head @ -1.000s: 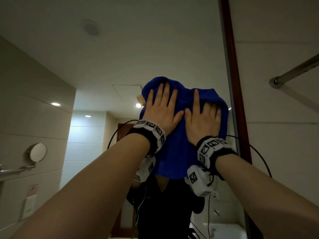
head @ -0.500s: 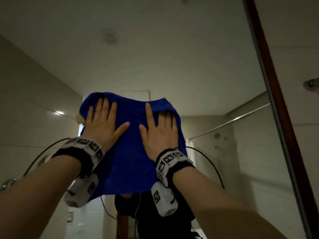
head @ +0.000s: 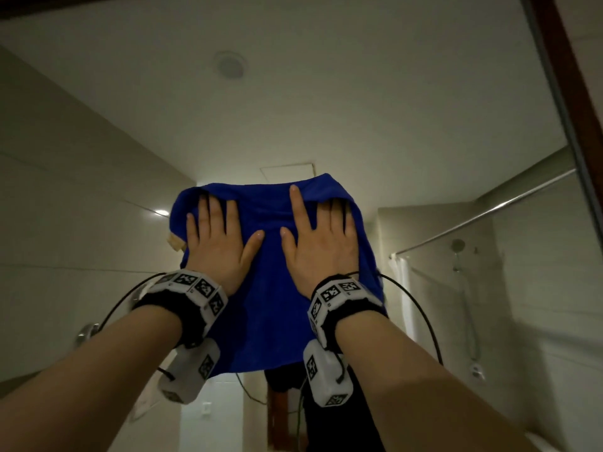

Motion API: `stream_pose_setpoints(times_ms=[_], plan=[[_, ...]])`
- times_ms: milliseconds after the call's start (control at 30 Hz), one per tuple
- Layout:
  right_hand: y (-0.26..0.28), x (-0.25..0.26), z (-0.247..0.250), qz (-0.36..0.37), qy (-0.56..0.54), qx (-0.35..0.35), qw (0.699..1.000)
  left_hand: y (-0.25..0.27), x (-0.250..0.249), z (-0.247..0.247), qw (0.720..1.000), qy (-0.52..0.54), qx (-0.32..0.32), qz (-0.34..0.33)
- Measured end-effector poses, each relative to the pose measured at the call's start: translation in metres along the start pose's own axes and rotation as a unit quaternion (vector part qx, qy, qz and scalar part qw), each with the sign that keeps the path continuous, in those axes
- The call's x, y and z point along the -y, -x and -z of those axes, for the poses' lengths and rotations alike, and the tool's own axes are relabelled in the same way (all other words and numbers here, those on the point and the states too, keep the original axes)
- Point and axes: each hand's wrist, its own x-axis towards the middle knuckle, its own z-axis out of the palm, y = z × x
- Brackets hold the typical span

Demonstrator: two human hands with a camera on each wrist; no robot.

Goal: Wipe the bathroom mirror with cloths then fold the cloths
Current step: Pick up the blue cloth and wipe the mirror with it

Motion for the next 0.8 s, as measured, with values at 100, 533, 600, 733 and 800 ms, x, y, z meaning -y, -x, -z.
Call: stream_pose_setpoints(times_ms=[100, 533, 600, 733, 800], plan=[[0.002, 0.002, -0.003, -0.01, -0.014, -0.003, 1.0, -0.001, -0.001, 0.001, 1.0, -0.003, 0.001, 0.006], [-0.001, 0.024, -0.011, -0.062, -0.001, -0.015, 0.998, -0.007, 0.014, 0.005, 0.998, -0.02, 0.003, -0.066], [-0.001, 0.031, -0.012, -0.075, 0.01, -0.019, 0.997, -0.008, 0.017, 0.005, 0.997, -0.017, -0.003, -0.078], [-0.003, 0.054, -0.017, -0.09, 0.04, -0.012, 0.995, -0.011, 0.032, 0.007, 0.992, -0.018, -0.005, -0.124], [-0.004, 0.074, -0.022, -0.1, 0.042, -0.011, 0.994, -0.014, 0.044, 0.007, 0.986, -0.015, -0.014, -0.163]])
